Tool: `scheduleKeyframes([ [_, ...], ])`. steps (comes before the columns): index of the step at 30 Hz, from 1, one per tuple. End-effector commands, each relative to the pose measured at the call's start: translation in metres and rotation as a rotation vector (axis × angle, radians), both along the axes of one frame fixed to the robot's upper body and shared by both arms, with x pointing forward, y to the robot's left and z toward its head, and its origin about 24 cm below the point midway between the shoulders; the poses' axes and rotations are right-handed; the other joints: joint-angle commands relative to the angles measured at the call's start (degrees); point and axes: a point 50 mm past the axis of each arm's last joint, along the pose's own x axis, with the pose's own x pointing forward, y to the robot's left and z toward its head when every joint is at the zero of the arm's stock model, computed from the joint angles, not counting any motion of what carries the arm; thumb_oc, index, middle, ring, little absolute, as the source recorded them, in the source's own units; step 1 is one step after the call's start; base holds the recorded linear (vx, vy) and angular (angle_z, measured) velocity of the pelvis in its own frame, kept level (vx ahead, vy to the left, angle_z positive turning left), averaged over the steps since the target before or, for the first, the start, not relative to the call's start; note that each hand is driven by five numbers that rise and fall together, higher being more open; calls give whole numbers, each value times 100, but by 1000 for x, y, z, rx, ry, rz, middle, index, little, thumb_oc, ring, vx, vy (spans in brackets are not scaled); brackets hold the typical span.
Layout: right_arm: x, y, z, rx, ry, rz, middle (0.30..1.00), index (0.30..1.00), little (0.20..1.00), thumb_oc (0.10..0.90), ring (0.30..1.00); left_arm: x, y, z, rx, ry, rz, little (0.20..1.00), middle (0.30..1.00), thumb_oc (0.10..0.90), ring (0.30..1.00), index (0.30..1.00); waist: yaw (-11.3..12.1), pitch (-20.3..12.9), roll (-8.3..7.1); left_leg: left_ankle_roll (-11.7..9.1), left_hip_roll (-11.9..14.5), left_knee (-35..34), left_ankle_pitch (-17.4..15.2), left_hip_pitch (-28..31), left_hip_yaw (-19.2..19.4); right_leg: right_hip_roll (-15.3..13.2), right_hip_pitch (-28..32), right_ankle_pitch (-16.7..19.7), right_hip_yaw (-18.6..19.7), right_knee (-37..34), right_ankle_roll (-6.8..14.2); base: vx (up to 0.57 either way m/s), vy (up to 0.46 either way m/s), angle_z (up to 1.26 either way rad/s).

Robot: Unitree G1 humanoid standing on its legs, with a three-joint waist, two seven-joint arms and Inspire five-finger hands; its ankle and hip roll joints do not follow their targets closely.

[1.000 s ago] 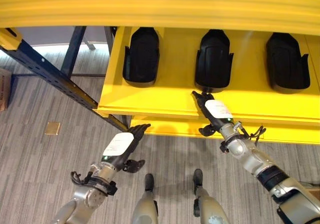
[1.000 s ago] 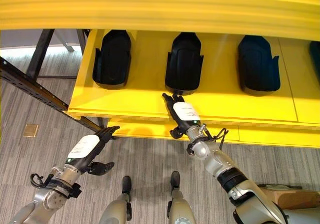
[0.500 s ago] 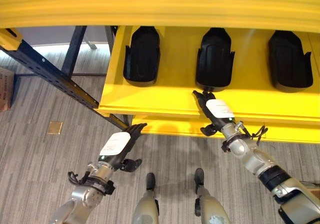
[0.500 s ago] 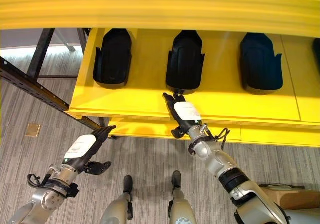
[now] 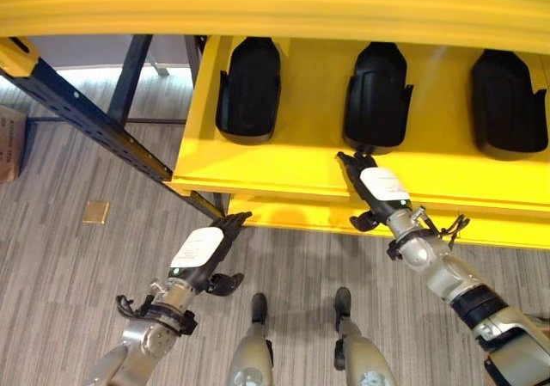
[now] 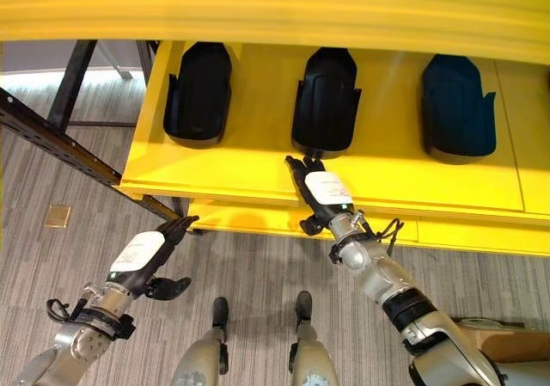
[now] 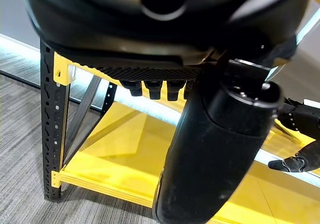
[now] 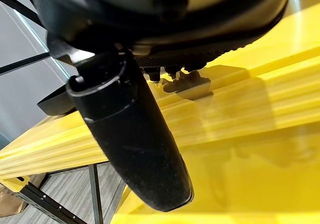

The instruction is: Move parts from the plastic box to the shelf.

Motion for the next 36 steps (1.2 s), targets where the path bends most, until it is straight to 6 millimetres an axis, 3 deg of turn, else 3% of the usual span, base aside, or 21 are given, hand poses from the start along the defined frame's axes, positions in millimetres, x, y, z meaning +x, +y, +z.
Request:
scheduleKeyframes([
  [1, 1, -32, -10, -51, 84, -132, 1000, 1000, 1000, 900, 1000, 5, 6, 32, 0, -161, -8, 1000, 1000, 900, 1000, 1000, 0, -128, -361, 158, -25, 745, -352, -445, -96, -312, 125, -942, 65, 724, 2, 0, 0, 0],
  [14, -1, -39, -9, -60, 86, -150, 1000, 1000, 1000, 900, 1000, 4, 8, 32, 0, -156, 2, 1000, 1000, 900, 1000, 1000, -8, -116, -381, 158, -20, 774, -352, -492, -113, -307, 89, -943, 56, 753, -8, 0, 0, 0],
  [36, -6, -68, 1, -93, 58, -221, 1000, 1000, 1000, 900, 1000, 3, 14, 31, 15, -146, 25, 1000, 1000, 900, 1000, 1000, -45, -97, -389, 141, 16, 779, -339, -518, -117, -281, 23, -956, 80, 800, -13, 0, 0, 0],
])
